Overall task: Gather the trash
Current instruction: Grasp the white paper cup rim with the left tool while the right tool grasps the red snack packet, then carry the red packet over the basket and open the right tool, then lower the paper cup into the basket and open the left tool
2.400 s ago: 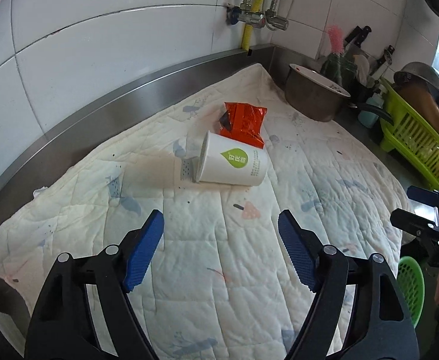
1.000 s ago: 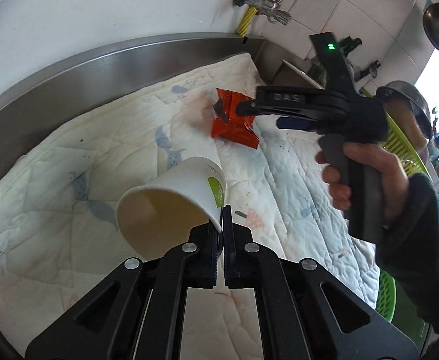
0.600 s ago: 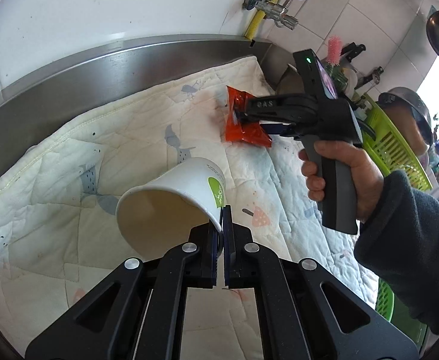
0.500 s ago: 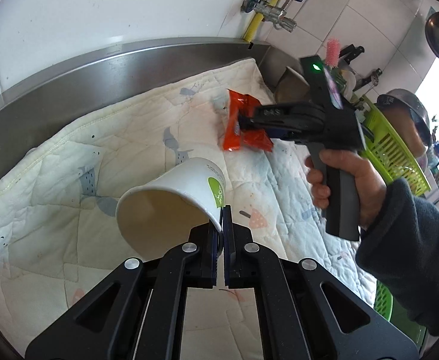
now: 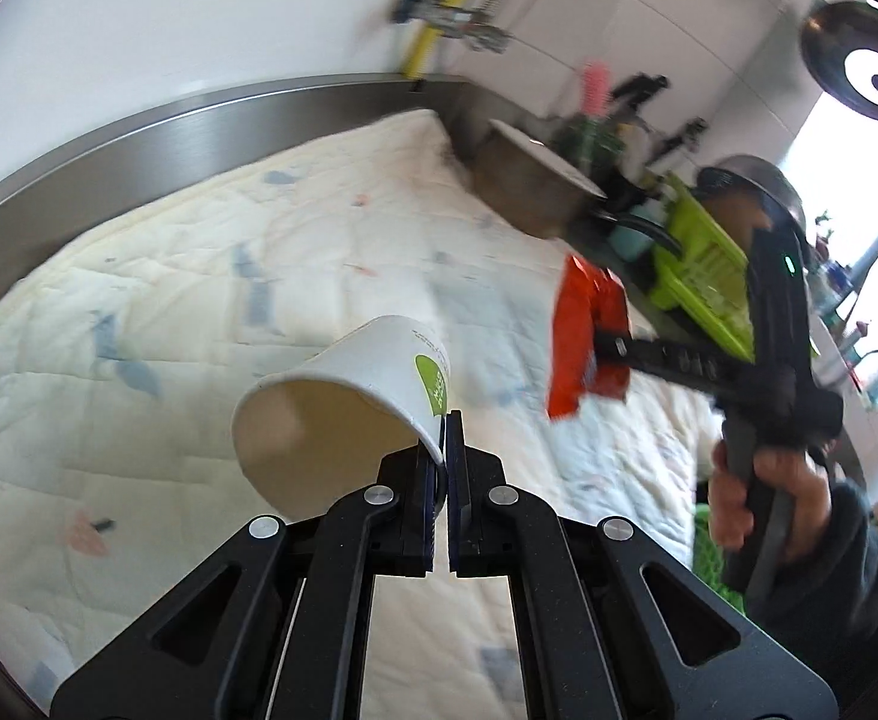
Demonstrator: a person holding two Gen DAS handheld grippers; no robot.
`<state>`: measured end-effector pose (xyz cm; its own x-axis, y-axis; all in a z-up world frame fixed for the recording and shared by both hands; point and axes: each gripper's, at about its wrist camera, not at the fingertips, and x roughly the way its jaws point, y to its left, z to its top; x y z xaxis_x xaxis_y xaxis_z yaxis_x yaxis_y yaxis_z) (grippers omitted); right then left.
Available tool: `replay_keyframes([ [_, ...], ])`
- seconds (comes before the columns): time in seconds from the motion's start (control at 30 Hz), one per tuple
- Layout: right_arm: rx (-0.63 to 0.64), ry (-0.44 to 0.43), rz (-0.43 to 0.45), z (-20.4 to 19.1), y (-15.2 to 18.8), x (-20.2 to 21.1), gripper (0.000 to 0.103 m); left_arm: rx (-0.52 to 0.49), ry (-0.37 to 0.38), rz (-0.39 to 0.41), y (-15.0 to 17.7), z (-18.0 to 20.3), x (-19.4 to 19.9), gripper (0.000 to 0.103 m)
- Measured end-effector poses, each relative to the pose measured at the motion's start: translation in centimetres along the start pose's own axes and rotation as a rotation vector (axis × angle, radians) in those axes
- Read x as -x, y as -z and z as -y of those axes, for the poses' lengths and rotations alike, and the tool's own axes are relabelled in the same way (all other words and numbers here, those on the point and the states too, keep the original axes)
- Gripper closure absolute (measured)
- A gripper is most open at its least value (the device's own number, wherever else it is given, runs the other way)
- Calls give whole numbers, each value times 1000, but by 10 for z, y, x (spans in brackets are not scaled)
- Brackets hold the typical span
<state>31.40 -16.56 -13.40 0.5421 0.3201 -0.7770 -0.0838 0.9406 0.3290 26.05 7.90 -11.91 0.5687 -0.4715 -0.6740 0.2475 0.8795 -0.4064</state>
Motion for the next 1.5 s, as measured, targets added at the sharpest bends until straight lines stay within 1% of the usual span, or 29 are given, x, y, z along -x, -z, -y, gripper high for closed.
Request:
replay_keyframes([
  [0.07,19,48,26,10,29,34,66,-30,16,-4,6,20,2,102],
  [0.17,36,103,48,31,62,65,66,-62,54,-14,17,50,5,102],
  [0.27,21,155,66,53,99,100,65,-105,96,-26,32,83,7,102],
  [0.37,3,232,80,84,138,136,64,-144,145,-44,48,118,8,102],
  [0.43,-20,271,71,106,160,156,64,-174,178,-58,60,141,8,102],
  [0.57,-71,394,49,153,206,190,61,-226,245,-95,86,188,4,102],
  [0.63,-117,400,33,173,227,202,60,-244,279,-119,99,209,-1,102],
  [0.67,-130,410,27,179,232,204,57,-260,287,-127,106,221,-3,102],
  [0.7,-146,429,13,187,241,207,56,-272,298,-143,113,233,-7,102],
  [0.73,-154,432,9,192,246,208,56,-279,307,-156,119,243,-11,102],
  [0.77,-167,438,7,199,254,211,52,-291,317,-170,126,254,-15,102],
  [0.83,-189,444,1,206,262,211,50,-320,317,-189,137,270,-22,102],
  [0.87,-202,442,-1,209,265,210,46,-330,322,-201,143,277,-25,102],
  [0.9,-216,443,-5,213,269,209,44,-335,324,-211,148,282,-27,102],
  [0.97,-227,437,-14,218,276,210,35,-354,327,-231,156,293,-32,102],
  [1.07,-233,434,-13,220,282,212,30,-370,324,-250,162,305,-39,102],
  [1.13,-241,431,1,220,285,216,25,-377,318,-259,164,311,-43,102],
  [1.33,-257,420,40,215,291,237,22,-386,328,-308,174,326,-61,101],
  [1.5,-270,427,80,213,296,258,20,-390,365,-361,185,341,-76,101],
])
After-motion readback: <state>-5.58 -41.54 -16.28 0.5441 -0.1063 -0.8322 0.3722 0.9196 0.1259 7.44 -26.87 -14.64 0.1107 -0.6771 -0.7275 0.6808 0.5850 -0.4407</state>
